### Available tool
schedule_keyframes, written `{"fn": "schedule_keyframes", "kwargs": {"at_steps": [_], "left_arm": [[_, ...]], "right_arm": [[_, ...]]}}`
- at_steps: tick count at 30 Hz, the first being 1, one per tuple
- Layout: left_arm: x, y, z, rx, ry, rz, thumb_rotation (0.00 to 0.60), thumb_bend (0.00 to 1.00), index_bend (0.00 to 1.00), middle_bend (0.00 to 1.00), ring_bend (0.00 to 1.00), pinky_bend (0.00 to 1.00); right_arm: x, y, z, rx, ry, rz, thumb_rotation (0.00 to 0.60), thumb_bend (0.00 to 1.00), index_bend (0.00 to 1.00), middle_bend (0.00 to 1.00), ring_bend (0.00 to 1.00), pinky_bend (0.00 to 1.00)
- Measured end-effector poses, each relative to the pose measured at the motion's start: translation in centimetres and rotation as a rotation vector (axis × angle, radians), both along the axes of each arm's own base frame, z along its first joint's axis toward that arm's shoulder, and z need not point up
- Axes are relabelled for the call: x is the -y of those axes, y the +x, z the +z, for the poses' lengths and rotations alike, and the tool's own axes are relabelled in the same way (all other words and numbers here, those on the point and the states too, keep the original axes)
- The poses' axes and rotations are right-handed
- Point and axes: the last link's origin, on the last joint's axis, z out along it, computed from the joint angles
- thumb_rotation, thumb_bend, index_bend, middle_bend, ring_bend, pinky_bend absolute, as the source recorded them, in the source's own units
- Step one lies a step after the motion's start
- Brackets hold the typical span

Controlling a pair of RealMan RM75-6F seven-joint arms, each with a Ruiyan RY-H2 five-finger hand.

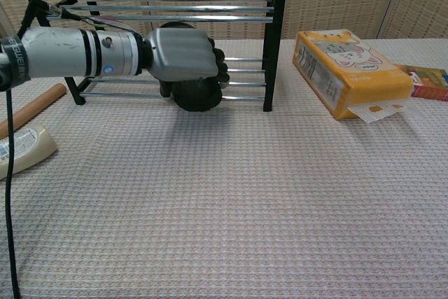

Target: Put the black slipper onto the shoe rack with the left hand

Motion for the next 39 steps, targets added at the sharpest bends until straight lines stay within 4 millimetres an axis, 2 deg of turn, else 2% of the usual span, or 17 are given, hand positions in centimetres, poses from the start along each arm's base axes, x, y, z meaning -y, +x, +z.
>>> {"fn": "schedule_keyframes", "kwargs": {"at_steps": [7, 17, 23, 27, 33, 39], "left_arm": [[-0.5, -0.8, -0.2, -0.038, 0.050, 0.024, 0.600, 0.17, 0.18, 0.16, 0.10, 0.29], [1.1, -1.6, 0.1, -0.004, 0.067, 0.058, 0.600, 0.17, 0.13, 0.15, 0.10, 0.29], [3.6, -1.7, 0.9, 0.062, 0.023, 0.052, 0.600, 0.17, 0.14, 0.15, 0.10, 0.29], [6.2, -1.9, 1.3, 0.080, -0.017, 0.032, 0.600, 0.17, 0.15, 0.15, 0.10, 0.29], [9.5, -2.7, 0.8, 0.066, -0.072, 0.020, 0.600, 0.17, 0.16, 0.15, 0.10, 0.29], [9.9, -2.9, -0.7, 0.047, -0.095, 0.042, 0.600, 0.17, 0.17, 0.15, 0.10, 0.29]], "right_arm": [[0.1, 0.0, 0.1, -0.002, 0.000, -0.004, 0.600, 0.26, 0.07, 0.21, 0.11, 0.11], [0.2, 0.3, 0.1, -0.004, 0.004, 0.014, 0.600, 0.26, 0.07, 0.21, 0.11, 0.11], [0.2, 0.3, 0.0, 0.000, 0.007, 0.016, 0.600, 0.26, 0.07, 0.21, 0.11, 0.11], [0.3, 0.3, -0.1, 0.002, 0.009, 0.025, 0.600, 0.26, 0.07, 0.21, 0.11, 0.11], [0.2, 0.2, -0.1, 0.007, 0.009, 0.026, 0.600, 0.26, 0.07, 0.21, 0.11, 0.11], [-0.1, 0.1, 0.0, 0.008, 0.000, 0.020, 0.600, 0.26, 0.07, 0.21, 0.11, 0.11]]}}
